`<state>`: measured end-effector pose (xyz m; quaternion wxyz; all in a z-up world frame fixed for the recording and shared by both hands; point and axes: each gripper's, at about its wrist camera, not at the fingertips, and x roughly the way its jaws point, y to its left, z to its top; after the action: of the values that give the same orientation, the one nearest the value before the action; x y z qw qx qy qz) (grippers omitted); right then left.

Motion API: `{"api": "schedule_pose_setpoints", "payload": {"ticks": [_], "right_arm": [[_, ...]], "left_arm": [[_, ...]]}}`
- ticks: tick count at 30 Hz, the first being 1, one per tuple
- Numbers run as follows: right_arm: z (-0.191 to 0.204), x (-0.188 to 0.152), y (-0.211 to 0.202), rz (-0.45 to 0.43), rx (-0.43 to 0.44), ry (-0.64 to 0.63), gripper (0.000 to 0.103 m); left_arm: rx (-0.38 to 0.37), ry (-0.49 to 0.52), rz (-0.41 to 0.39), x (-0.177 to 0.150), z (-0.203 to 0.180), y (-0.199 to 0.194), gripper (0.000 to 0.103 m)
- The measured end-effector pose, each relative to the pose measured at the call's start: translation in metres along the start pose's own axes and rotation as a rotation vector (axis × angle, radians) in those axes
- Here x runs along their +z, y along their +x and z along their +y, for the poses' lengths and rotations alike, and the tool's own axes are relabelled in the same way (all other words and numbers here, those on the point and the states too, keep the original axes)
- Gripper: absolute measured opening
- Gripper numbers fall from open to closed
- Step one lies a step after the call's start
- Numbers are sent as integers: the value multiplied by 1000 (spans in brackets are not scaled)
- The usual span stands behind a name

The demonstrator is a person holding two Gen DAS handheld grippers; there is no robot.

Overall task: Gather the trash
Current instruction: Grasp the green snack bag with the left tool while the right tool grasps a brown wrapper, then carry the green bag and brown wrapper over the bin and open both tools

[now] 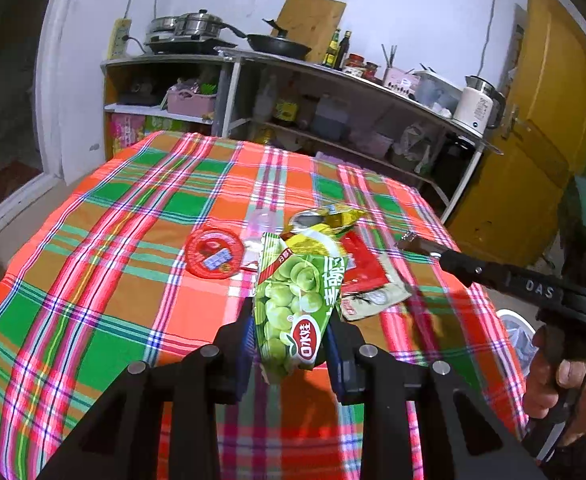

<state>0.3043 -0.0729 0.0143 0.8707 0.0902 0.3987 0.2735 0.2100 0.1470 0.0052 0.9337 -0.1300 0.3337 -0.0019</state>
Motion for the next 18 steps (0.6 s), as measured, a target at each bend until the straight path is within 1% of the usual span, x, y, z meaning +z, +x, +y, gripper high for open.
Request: {"api": "schedule_pose_setpoints", "payload": {"ticks": [6, 10, 18], "right_arm": [[-10, -19, -38, -34, 5, 22, 19], [-17, -31, -65, -60, 3, 35, 19], [-40, -53, -111, -101, -23, 79, 19]], "left_arm": [[-30, 42, -17, -3, -28, -17, 31], [-65, 76, -24, -6, -50, -28, 31], [-143, 139, -3, -16, -96, -32, 31]]}}
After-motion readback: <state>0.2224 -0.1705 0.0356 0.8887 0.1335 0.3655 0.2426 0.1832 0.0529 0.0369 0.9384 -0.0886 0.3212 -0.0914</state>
